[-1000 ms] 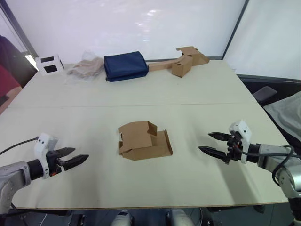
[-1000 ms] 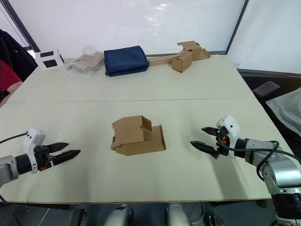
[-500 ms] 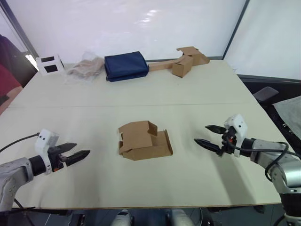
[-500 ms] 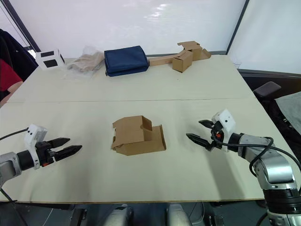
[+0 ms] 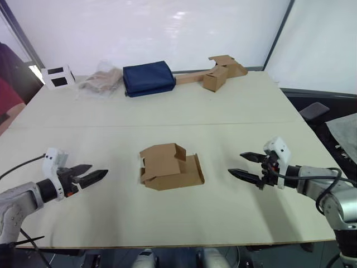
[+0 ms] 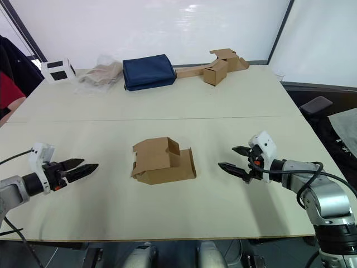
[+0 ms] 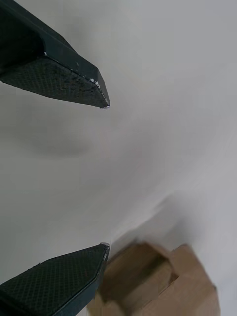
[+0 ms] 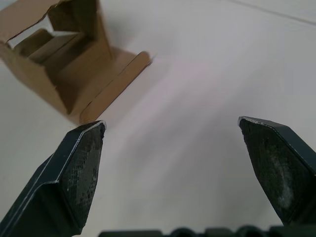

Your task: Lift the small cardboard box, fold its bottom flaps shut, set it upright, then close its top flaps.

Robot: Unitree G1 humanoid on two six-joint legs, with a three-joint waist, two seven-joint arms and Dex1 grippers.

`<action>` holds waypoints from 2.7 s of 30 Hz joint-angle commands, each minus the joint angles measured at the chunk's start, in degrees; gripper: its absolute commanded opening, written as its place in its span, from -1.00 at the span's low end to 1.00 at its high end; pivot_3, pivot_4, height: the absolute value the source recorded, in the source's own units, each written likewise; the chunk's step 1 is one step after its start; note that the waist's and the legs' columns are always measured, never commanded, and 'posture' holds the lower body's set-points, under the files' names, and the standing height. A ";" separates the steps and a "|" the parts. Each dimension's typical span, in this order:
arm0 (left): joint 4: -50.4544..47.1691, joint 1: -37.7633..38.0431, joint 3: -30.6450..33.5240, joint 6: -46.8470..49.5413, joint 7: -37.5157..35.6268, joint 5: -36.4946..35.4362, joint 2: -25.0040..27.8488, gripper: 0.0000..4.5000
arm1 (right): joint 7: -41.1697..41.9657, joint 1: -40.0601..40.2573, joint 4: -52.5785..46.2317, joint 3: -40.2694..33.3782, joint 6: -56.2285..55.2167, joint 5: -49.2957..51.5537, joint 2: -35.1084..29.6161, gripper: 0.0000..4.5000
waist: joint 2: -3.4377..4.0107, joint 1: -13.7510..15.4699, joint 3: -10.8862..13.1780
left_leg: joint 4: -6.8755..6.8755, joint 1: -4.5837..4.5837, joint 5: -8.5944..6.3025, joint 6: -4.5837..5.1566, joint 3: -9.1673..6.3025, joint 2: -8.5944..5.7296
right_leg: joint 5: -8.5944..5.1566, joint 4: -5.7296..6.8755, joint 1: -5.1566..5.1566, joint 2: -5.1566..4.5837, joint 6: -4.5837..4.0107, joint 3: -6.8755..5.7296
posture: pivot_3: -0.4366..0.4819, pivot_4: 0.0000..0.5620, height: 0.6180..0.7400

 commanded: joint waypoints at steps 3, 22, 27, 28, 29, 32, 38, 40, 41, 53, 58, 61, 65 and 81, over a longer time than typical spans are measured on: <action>2.91 -3.79 -0.83 15.22 -2.49 -12.41 -3.95 1.00 | -1.03 -0.56 -10.27 -3.03 7.08 9.99 0.64 0.97 | 0.00 -0.27 -0.01 | 0.01 0.01 0.00 0.00 0.00 0.00 | 0.00 -0.01 0.00 0.00 0.01 0.01 | -0.05 -0.47 1.00; 21.61 -22.00 -12.39 16.69 -7.52 -8.58 -13.73 1.00 | -7.87 3.17 -28.70 -6.72 15.86 21.13 -6.06 0.97 | -0.03 -0.13 -0.03 | 0.02 0.02 0.01 -0.01 -0.08 -0.02 | 0.00 0.00 0.01 0.02 0.00 -0.03 | -0.05 -0.47 1.00; 25.82 -26.29 -14.27 15.84 -10.22 -7.03 -15.37 1.00 | -8.50 3.51 -30.93 -9.99 17.36 24.29 -9.86 0.97 | -0.04 -0.10 -0.04 | 0.02 0.02 0.01 -0.01 -0.07 -0.03 | 0.00 -0.01 0.01 0.01 0.01 -0.02 | -0.05 -0.47 1.00; 26.22 -26.96 -14.85 15.58 -10.95 -6.60 -15.57 1.00 | -8.83 3.36 -31.37 -10.34 17.53 24.85 -10.32 0.97 | -0.04 -0.10 -0.04 | 0.02 0.01 0.01 -0.01 -0.08 -0.03 | 0.00 -0.01 0.01 0.01 0.01 -0.03 | -0.05 -0.47 1.00; 26.66 -27.59 -15.36 15.44 -11.47 -6.21 -15.80 1.00 | -9.30 3.25 -31.74 -10.55 17.65 25.46 -10.67 0.97 | -0.04 -0.10 -0.04 | 0.02 0.01 0.01 -0.01 -0.08 -0.03 | 0.00 -0.01 0.01 0.01 0.00 -0.03 | -0.05 -0.47 1.00; 29.23 -30.04 -16.03 14.74 -12.47 -4.85 -16.95 1.00 | -10.90 2.91 -32.39 -10.26 17.81 26.66 -11.08 0.97 | -0.05 -0.07 -0.04 | 0.02 0.01 0.01 -0.01 -0.08 -0.03 | 0.00 -0.01 0.02 0.02 0.01 -0.03 | -0.05 -0.47 1.00; 33.15 -33.89 -16.91 13.00 -15.21 -2.71 -18.91 1.00 | -13.54 2.10 -32.61 -9.19 18.07 28.23 -11.24 0.97 | -0.05 -0.10 -0.04 | 0.03 0.00 0.01 -0.01 -0.08 -0.03 | 0.00 -0.01 0.01 0.02 0.01 -0.03 | -0.05 -0.47 1.00; 33.63 -34.39 -17.03 12.89 -16.07 -2.23 -19.13 0.89 | -14.31 2.00 -32.55 -8.95 18.13 28.64 -11.30 0.99 | -0.05 -0.11 -0.04 | 0.03 0.00 0.01 -0.01 -0.08 -0.03 | 0.00 -0.01 0.01 0.02 0.01 -0.03 | -0.05 -0.47 1.00; 33.92 -34.65 -16.99 12.74 -16.44 -2.07 -19.23 0.78 | -14.65 1.98 -32.48 -8.82 18.15 28.79 -11.36 1.00 | -0.05 -0.15 -0.04 | 0.03 0.00 0.01 -0.01 -0.08 -0.03 | 0.00 -0.01 0.01 0.02 0.01 -0.03 | -0.05 -0.47 1.00; 32.93 -34.63 -17.54 12.53 -18.70 -0.43 -19.32 -0.97 | -15.72 2.45 -31.51 -7.05 17.10 28.18 -11.38 1.00 | -0.05 -0.14 -0.03 | 0.03 -0.01 0.01 -0.01 -0.08 -0.03 | 0.00 -0.01 0.00 0.02 0.01 -0.02 | -0.05 -0.47 1.00; 30.30 -34.43 -17.15 11.74 -19.52 -0.11 -17.95 -0.97 | -15.76 2.49 -30.68 -6.65 15.83 27.85 -10.11 1.00 | -0.06 -0.15 -0.03 | 0.03 -0.01 0.01 -0.01 -0.08 -0.03 | 0.00 -0.01 0.00 0.02 0.01 -0.03 | -0.05 -0.47 1.00; 24.55 -36.64 -16.19 8.62 -20.15 0.09 -15.71 -0.97 | -20.76 -1.48 -25.90 -8.09 11.34 26.87 -3.59 1.00 | -0.15 -0.29 0.02 | 0.03 -0.01 0.01 -0.01 -0.10 -0.02 | 0.00 -0.01 0.00 0.03 0.01 -0.03 | -0.05 -0.47 1.00; 16.65 -41.16 -17.65 4.91 -22.67 0.76 -11.49 -1.00 | -27.42 -8.62 -19.46 -9.50 7.13 27.09 5.19 0.89 | -0.15 -0.19 0.03 | 0.04 -0.05 0.04 -0.06 -0.08 0.01 | 0.00 0.07 -0.08 0.04 0.00 -0.01 | -0.05 -0.47 1.00; 20.44 -57.25 -22.86 -14.09 -28.87 9.56 -11.08 -1.00 | -26.47 -24.72 -8.80 0.82 -3.57 14.60 16.03 -0.97 | -0.10 -0.61 0.05 | -0.04 -0.15 0.19 -0.34 -0.04 -0.03 | -0.01 0.01 -0.21 0.04 0.01 0.00 | -0.05 -0.47 1.00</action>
